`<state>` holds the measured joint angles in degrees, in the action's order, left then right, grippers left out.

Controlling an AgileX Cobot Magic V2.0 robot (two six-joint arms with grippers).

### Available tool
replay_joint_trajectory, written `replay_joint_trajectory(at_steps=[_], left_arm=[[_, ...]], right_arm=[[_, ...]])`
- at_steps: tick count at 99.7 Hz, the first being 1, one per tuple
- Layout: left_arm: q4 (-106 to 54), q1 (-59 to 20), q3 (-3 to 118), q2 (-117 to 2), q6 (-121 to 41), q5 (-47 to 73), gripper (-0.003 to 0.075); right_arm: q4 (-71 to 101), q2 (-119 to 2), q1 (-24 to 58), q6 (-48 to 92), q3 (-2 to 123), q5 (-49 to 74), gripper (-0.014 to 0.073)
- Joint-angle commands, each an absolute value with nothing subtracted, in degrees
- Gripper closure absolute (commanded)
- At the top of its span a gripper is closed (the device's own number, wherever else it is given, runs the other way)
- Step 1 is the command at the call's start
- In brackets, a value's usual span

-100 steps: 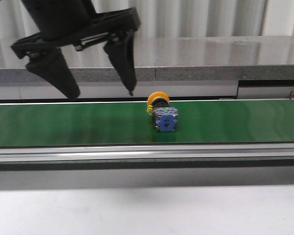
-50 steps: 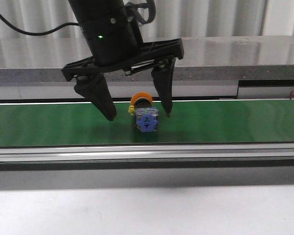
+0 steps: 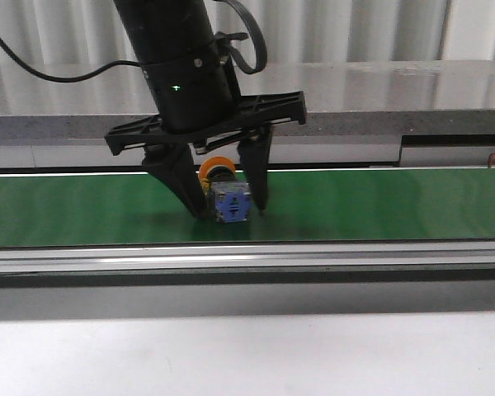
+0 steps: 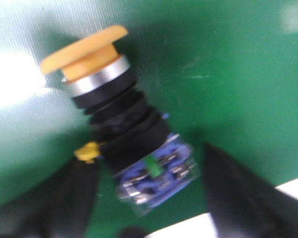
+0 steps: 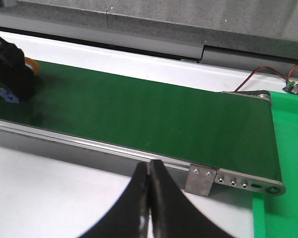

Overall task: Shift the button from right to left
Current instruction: 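Lift the button off the belt with the left gripper toward the blue tray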

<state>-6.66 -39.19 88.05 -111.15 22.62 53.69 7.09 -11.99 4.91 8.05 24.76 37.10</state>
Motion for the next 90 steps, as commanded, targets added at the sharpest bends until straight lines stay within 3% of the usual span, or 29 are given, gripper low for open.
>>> replay_joint_trajectory(at_steps=[1, 15, 48, 49, 90], left_arm=[[-6.9, -39.3, 90.0, -108.3, 23.3, 53.6, 0.0437], [-6.9, -39.3, 90.4, -108.3, 23.3, 54.0, 0.0529], [-2.2, -38.8, 95.1, -104.1, 23.3, 57.6, 0.0532], [3.4, -31.1, 95.3, -98.2, 20.2, 63.7, 0.0532], [3.3, -14.7, 95.3, -97.4, 3.3, 71.6, 0.0532]], right_arm=[[7.6, -12.5, 4.8, 8.8, 26.2, 32.9, 0.0662], [7.6, -12.5, 4.8, 8.8, 26.2, 32.9, 0.0662], [7.6, -12.5, 4.8, 8.8, 26.2, 32.9, 0.0662], [7.6, -12.5, 4.8, 8.8, 26.2, 32.9, 0.0662], [7.6, -12.5, 4.8, 8.8, 26.2, 32.9, 0.0662]])
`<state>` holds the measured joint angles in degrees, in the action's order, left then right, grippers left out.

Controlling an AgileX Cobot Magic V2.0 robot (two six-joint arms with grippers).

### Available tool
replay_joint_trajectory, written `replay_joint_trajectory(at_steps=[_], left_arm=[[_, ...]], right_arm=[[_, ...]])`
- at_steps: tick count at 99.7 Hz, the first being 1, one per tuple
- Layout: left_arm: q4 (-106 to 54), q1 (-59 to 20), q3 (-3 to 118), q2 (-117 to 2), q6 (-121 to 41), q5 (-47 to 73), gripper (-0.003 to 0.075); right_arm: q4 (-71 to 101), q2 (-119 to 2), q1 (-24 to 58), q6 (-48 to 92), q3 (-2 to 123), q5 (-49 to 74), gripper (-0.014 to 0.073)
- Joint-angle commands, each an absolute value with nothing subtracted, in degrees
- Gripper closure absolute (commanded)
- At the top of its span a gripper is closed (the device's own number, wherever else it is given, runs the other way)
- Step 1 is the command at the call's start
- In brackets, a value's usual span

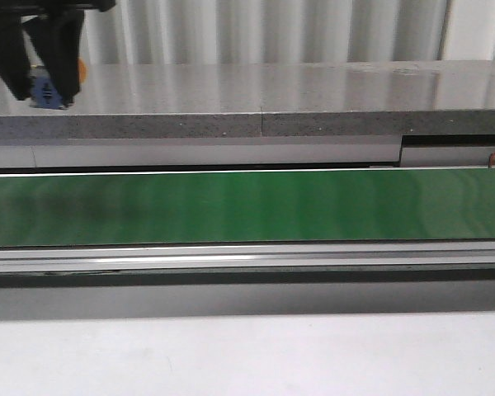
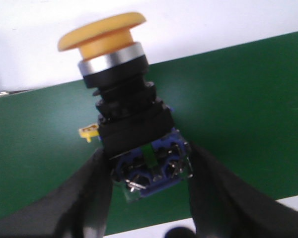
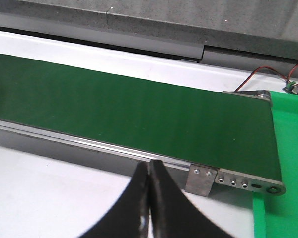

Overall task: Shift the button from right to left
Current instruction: 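Lift the button off the belt with the left gripper toward the blue tray, then lower the button into the blue tray and open the left gripper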

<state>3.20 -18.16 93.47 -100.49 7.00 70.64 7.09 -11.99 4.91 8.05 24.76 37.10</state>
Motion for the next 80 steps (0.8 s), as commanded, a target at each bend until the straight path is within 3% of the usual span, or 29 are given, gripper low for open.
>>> replay_joint_trajectory(at_steps=[1, 38, 80], left_arm=[[3.3, -14.4, 95.3, -97.4, 2.6, 71.6, 0.0532], [3.4, -0.5, 94.7, -97.4, -13.4, 71.6, 0.0532], [4.0, 11.1, 94.6, -100.4, -14.8, 71.5, 0.0532]], right_arm=[[7.6, -12.5, 4.8, 8.8, 26.2, 32.9, 0.0662], [7.6, -12.5, 4.8, 8.8, 26.2, 32.9, 0.0662], [7.6, -12.5, 4.8, 8.8, 26.2, 32.9, 0.0662]])
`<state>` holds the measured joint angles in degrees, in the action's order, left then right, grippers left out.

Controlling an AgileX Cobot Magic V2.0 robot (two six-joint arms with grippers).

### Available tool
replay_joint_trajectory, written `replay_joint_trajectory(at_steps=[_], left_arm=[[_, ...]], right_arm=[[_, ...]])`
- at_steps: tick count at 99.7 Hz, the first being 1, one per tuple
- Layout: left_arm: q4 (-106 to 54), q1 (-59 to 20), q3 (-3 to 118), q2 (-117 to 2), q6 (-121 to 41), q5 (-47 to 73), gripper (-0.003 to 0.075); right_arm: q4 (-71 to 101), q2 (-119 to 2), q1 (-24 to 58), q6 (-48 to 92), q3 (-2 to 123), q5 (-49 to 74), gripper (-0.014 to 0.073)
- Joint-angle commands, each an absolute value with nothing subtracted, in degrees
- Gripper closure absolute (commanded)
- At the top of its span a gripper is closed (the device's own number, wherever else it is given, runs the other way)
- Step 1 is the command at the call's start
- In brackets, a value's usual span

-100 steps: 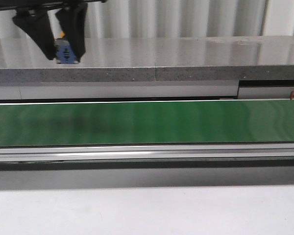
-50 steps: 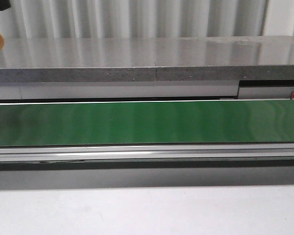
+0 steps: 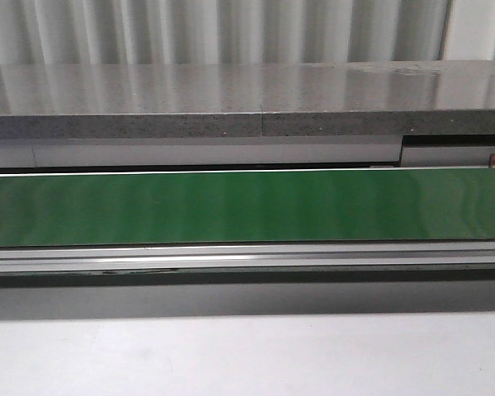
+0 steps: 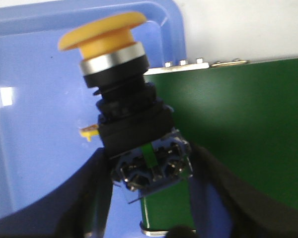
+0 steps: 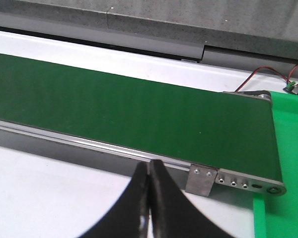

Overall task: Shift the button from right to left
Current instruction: 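Lower the button into the blue tray and open the left gripper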

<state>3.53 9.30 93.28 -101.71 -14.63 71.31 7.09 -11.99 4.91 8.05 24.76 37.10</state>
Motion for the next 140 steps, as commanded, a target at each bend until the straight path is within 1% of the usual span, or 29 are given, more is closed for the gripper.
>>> replay_joint_trajectory(at_steps=[1, 51, 91, 98, 105, 110, 117, 121, 128, 140], left_arm=[[4.0, 11.2, 94.6, -100.7, -14.8, 71.5, 0.0532], [7.8, 20.8, 94.6, -110.4, -14.8, 70.9, 0.0532], [8.3, 21.3, 94.6, -117.2, -14.9, 69.8, 0.0525], [8.3, 21.3, 94.6, -117.2, -14.9, 69.5, 0.0475], [8.3, 21.3, 94.6, -117.2, -14.9, 69.4, 0.0366], [8.3, 21.3, 94.6, -117.2, -14.9, 69.3, 0.0267], [8.5, 21.3, 94.6, -117.2, -14.9, 68.8, 0.019], [8.5, 21.3, 94.6, -117.1, -14.9, 67.8, 0.0182], [8.5, 21.3, 94.6, -116.4, -14.9, 65.4, 0.0199], [8.5, 21.3, 94.6, -113.5, -14.9, 61.2, 0.027]], right_arm=[[7.6, -12.5, 4.8, 8.8, 26.2, 32.9, 0.0662], [7.6, -12.5, 4.8, 8.8, 26.2, 32.9, 0.0662], [7.6, -12.5, 4.8, 8.8, 26.2, 32.9, 0.0662], [7.6, -12.5, 4.8, 8.8, 26.2, 32.9, 0.0662], [7.6, -12.5, 4.8, 8.8, 26.2, 32.9, 0.0662], [7.6, -12.5, 4.8, 8.8, 26.2, 32.9, 0.0662], [7.6, -12.5, 4.8, 8.8, 26.2, 32.9, 0.0662], [7.6, -12.5, 4.8, 8.8, 26.2, 32.9, 0.0662], [7.6, -12.5, 4.8, 8.8, 26.2, 32.9, 0.0662], [7.6, -12.5, 4.8, 8.8, 26.2, 32.9, 0.0662]])
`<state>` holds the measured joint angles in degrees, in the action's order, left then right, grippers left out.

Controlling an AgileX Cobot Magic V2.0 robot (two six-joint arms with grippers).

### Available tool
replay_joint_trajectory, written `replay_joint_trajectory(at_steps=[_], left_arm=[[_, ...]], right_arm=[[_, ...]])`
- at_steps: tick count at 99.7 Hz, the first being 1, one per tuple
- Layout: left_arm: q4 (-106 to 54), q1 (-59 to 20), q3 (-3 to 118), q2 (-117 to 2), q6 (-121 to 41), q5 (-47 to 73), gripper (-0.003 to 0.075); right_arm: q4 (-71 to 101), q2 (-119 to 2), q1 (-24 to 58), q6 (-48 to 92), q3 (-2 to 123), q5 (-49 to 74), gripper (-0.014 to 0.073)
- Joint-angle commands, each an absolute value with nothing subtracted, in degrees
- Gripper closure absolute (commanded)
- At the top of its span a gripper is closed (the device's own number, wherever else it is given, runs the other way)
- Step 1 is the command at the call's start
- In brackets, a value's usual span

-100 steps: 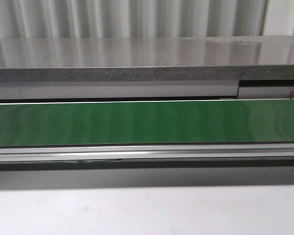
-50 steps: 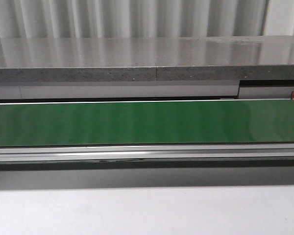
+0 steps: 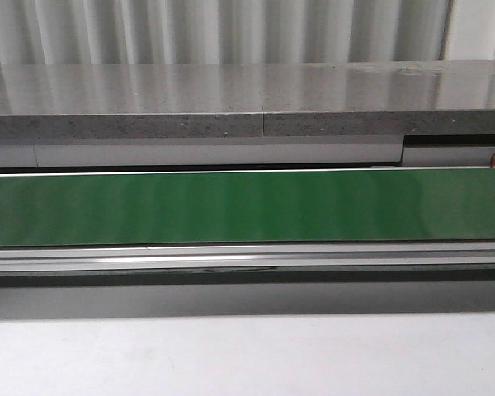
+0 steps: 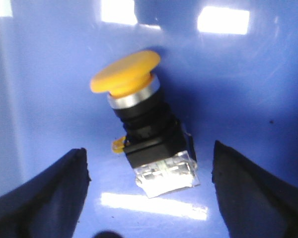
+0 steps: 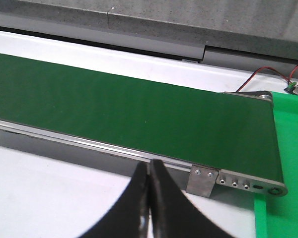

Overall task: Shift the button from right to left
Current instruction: 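Lower the button into the blue tray and open the left gripper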

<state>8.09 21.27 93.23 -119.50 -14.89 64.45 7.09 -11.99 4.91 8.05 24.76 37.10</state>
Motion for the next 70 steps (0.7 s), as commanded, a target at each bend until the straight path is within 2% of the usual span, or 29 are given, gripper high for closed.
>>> replay_joint_trajectory(at_steps=[1, 9, 25, 70], left_arm=[[8.5, 21.3, 94.6, -113.1, -14.9, 60.9, 0.0283], [8.3, 21.2, 94.6, -110.2, -14.9, 58.7, 0.0387], [4.1, 21.0, 94.6, -104.6, -14.5, 56.9, 0.0744], [-5.4, 13.5, 94.6, -92.6, -12.7, 53.9, 0.074]], right_arm=[[7.6, -12.5, 4.8, 8.8, 26.2, 32.9, 0.0662], [7.6, -12.5, 4.8, 8.8, 26.2, 32.9, 0.0662], [7.6, -12.5, 4.8, 8.8, 26.2, 32.9, 0.0662], [7.6, -12.5, 4.8, 8.8, 26.2, 32.9, 0.0662]])
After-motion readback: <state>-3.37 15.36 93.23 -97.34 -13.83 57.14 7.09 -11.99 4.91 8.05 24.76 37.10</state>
